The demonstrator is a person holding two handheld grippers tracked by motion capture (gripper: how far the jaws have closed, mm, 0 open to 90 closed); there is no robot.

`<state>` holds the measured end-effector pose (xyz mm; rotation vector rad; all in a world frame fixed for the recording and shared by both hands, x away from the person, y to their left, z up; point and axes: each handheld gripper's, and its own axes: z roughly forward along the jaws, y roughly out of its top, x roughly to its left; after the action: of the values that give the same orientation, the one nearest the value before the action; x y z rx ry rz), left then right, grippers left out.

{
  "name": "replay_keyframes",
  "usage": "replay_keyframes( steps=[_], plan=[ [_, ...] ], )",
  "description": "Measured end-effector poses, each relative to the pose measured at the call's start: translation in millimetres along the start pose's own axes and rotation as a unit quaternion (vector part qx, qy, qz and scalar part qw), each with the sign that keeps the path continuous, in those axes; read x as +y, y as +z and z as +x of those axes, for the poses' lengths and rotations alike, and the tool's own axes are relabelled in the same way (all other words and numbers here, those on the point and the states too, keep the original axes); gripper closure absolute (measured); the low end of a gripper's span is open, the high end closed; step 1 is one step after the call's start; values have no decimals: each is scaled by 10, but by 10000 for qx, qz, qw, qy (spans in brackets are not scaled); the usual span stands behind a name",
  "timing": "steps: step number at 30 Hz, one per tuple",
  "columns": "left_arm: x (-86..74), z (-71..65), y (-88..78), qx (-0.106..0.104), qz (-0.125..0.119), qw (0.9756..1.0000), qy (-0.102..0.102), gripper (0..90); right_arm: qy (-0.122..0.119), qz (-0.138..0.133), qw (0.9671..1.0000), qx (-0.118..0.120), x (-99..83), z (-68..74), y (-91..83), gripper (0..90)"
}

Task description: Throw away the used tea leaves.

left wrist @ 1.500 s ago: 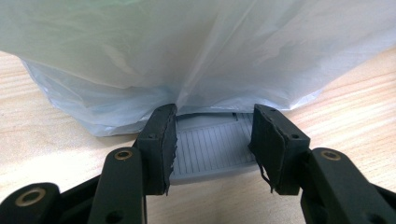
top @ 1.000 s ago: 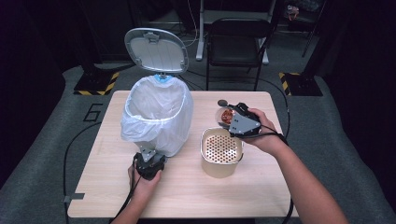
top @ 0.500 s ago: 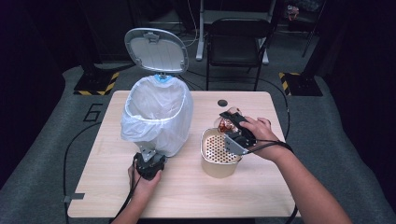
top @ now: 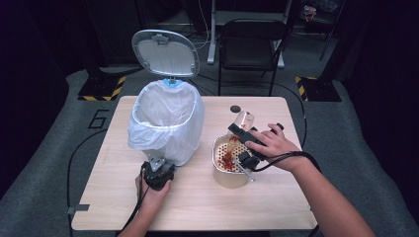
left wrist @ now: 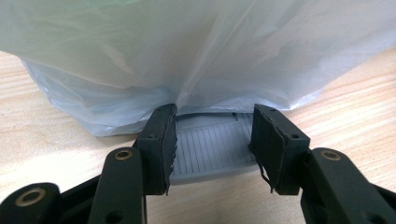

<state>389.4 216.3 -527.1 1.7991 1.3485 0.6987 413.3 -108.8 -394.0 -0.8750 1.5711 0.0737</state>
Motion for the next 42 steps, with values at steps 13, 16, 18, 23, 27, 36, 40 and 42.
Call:
replay_keyframes(
  steps=[13, 16, 18, 23, 27, 36, 40, 42],
  plan=[
    [0, 2, 0, 1, 1, 10000, 5, 505, -564, 115, 9980, -254, 117, 159, -14, 392],
    [-1, -4, 4, -1, -32, 10000, -33, 505, -838, 110, 9961, -256, 120, 139, -22, 391],
    [-1, -3, 3, -3, -23, 10000, -24, 505, -865, 84, 9959, -249, 123, 129, -23, 391],
    [-1, -4, 3, -3, -27, 10000, -31, 505, -832, 70, 9962, -247, 138, 127, -23, 390],
    [0, -2, 2, -3, -20, 10000, -25, 505, -910, 56, 9956, -236, 151, 118, -21, 389],
    [0, -2, 2, -2, -22, 10000, -23, 505, -766, 33, 9968, -226, 152, 97, -13, 387],
    [1, 9, -7, -13, 47, 10000, 68, 505, -713, 0, 9973, -172, 144, 73, -17, 385],
    [4, 10, -11, -26, 75, 9999, 69, 505, -819, -118, 9965, -119, 135, 37, -5, 383]
  ],
)
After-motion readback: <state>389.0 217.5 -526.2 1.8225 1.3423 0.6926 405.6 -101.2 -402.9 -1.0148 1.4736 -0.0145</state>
